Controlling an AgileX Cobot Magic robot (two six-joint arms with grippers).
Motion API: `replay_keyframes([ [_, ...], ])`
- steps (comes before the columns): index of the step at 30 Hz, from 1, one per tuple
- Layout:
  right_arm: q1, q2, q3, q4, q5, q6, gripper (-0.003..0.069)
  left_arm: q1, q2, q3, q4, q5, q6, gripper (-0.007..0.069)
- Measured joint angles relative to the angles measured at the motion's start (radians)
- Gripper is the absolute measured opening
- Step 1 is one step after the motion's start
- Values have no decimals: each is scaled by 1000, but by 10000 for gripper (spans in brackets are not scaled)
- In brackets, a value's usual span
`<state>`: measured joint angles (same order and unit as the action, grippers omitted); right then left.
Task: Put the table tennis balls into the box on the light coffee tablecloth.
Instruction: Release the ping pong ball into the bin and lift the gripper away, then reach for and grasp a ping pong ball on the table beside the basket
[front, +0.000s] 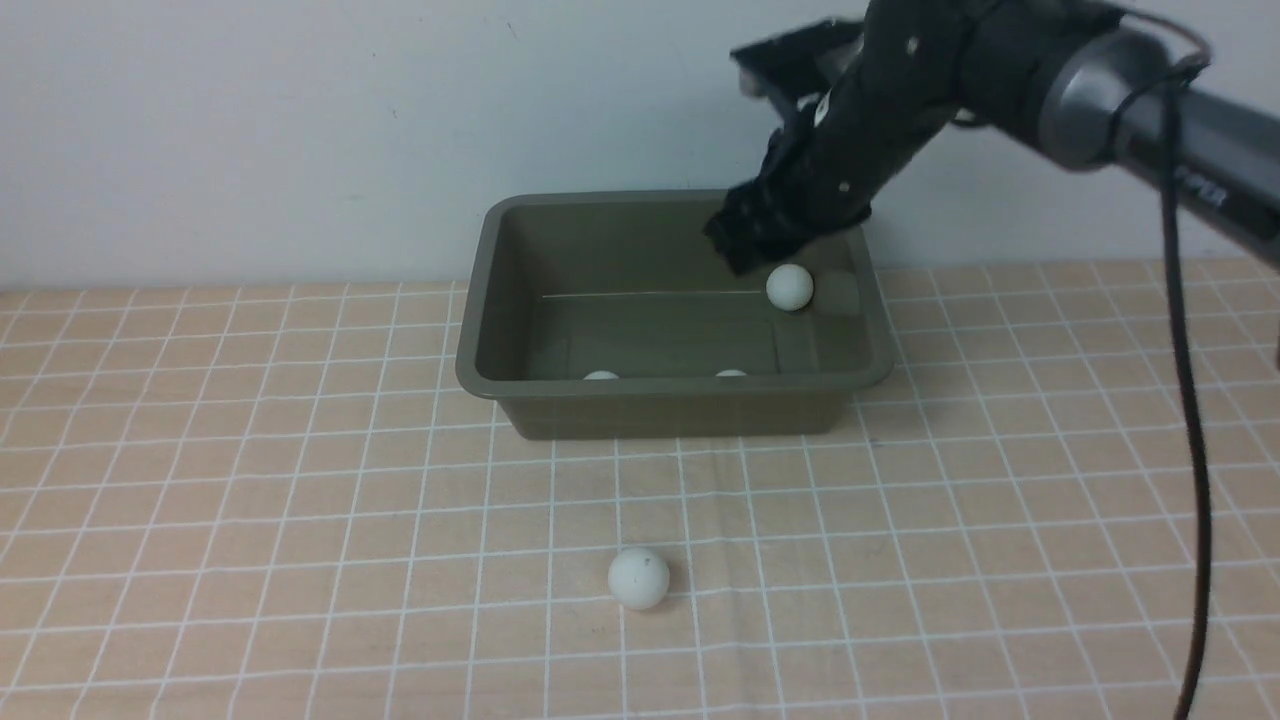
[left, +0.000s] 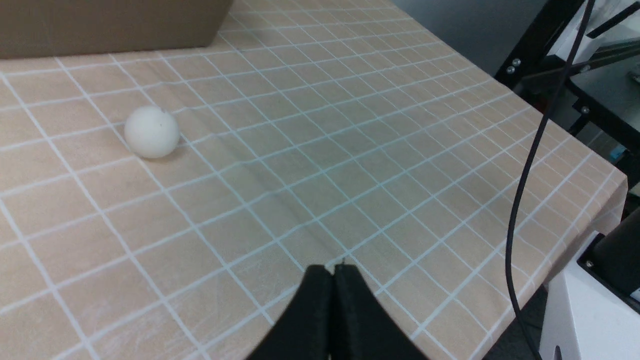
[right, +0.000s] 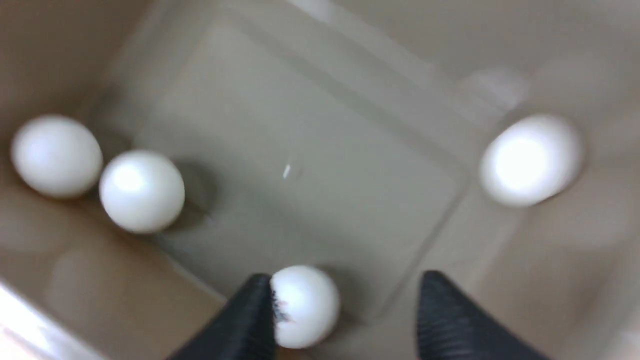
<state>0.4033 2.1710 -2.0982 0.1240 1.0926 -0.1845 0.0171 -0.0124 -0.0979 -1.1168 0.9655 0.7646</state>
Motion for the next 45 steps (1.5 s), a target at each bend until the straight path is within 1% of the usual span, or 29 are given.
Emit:
replay_keyframes([
  [1,0,-40,-56,-27,25,0,225,0,0,-37,14,22,0,-69],
  [2,0,-57,-71,-35,31,-1,183,0,1,-48,15,29,0,-69],
  [3,0,-97,-100,-53,37,-1,118,0,8,-68,20,43,0,-69],
  [4,0,-97,-100,-55,37,-1,106,0,10,-74,20,49,-1,-69],
  [5,0,-155,-123,-72,40,-1,38,0,29,-96,21,76,-1,-69],
  [7,0,-213,-133,-87,53,-1,0,0,50,-124,23,109,-1,-69],
  [11,0,-305,-135,-104,97,-2,-15,1,71,-184,27,169,12,-69],
  [13,0,-363,-135,-107,139,-3,-18,1,75,-262,20,190,19,-69],
  [18,0,-467,-135,-109,185,-3,-18,2,74,-459,-77,211,24,-69],
  [20,0,-499,-135,-117,189,-3,-18,7,75,-506,-97,238,16,-69],
  [22,0,-552,-127,-133,189,-3,-18,26,80,-537,-90,282,-30,-69],
  [24,0,-606,-111,-140,190,-2,-18,45,92,-542,-39,290,-93,-69],
  [26,0,-675,-86,-146,192,-1,-18,56,100,-542,40,290,-153,-69],
  [28,0,-742,-54,-154,192,0,-18,58,105,-540,120,291,-177,-69],
  [29,0,-758,-45,-155,192,0,-18,58,105,-540,135,291,-178,-69],
  [30,0,-820,-2,-162,192,0,-18,58,105,-537,195,291,-189,-69],
  [31,0,-828,4,-162,192,0,-18,58,105,-536,201,291,-192,-69],
  [35,0,-1026,207,-201,192,0,-18,58,120,-518,376,306,-229,-69],
  [37,0,-1120,329,-211,192,6,-18,58,127,-510,453,306,-271,-69],
  [38,0,-1130,341,-212,192,7,-18,58,129,-510,461,306,-276,-69],
  [39,0,-1199,435,-216,192,15,-18,58,136,-507,505,309,-316,-69],
  [41,0,-1309,572,-218,192,34,-18,58,158,-507,547,309,-373,-69],
  [42,0,-1340,614,-219,192,40,-18,58,168,-507,555,309,-386,-69],
  [44,0,-1463,792,-228,193,71,-18,58,229,-507,565,309,-413,-69],
  [45,0,-1503,844,-230,193,85,-18,58,255,-507,563,309,-417,-69],
])
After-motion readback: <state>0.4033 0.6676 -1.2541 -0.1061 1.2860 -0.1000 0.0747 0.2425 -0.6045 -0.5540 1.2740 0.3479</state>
